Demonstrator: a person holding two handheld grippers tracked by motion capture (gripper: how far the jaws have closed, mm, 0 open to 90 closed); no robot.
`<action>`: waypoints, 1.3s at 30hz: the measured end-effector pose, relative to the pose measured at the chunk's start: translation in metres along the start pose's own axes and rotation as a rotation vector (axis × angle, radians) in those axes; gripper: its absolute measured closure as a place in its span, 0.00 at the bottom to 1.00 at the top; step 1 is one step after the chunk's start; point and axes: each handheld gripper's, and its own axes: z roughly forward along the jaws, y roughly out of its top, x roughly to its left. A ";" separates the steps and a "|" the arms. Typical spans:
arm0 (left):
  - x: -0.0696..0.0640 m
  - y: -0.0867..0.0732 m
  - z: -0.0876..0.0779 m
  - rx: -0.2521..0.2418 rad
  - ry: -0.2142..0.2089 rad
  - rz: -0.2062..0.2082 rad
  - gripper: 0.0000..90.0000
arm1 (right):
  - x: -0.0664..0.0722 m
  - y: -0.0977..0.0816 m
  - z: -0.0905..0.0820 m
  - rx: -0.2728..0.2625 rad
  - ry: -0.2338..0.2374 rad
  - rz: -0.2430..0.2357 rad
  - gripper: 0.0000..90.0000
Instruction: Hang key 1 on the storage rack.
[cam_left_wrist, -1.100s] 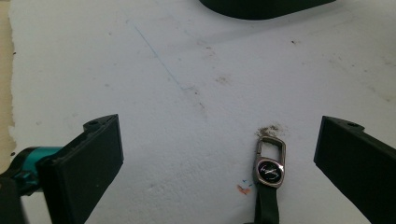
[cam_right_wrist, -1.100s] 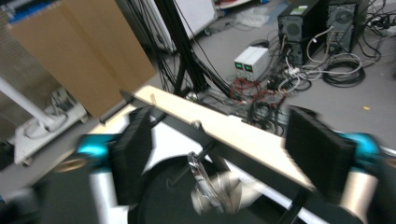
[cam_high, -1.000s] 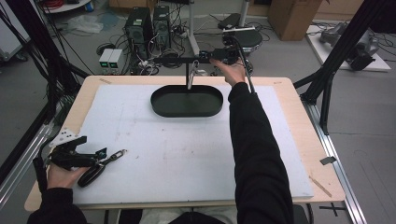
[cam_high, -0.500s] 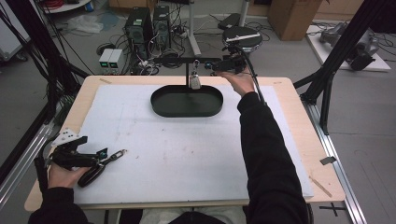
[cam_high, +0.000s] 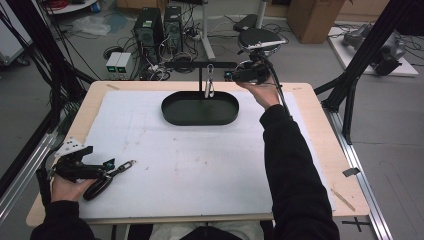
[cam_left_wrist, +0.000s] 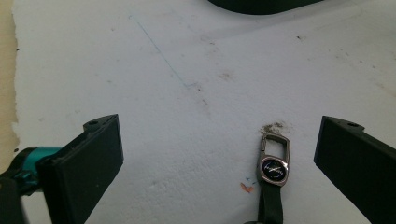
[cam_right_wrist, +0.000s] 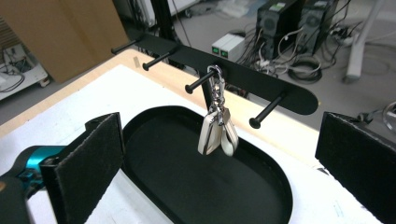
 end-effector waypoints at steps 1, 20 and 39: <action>0.000 0.000 0.000 0.000 0.000 0.001 0.02 | 0.001 -0.002 -0.001 0.002 -0.002 -0.002 0.01; 0.000 0.000 0.002 0.010 0.003 0.003 0.02 | -0.003 -0.053 -0.034 0.033 -0.054 -0.011 0.01; 0.000 -0.001 0.002 0.015 0.004 0.006 0.02 | -0.008 -0.112 -0.060 0.108 -0.116 -0.011 0.01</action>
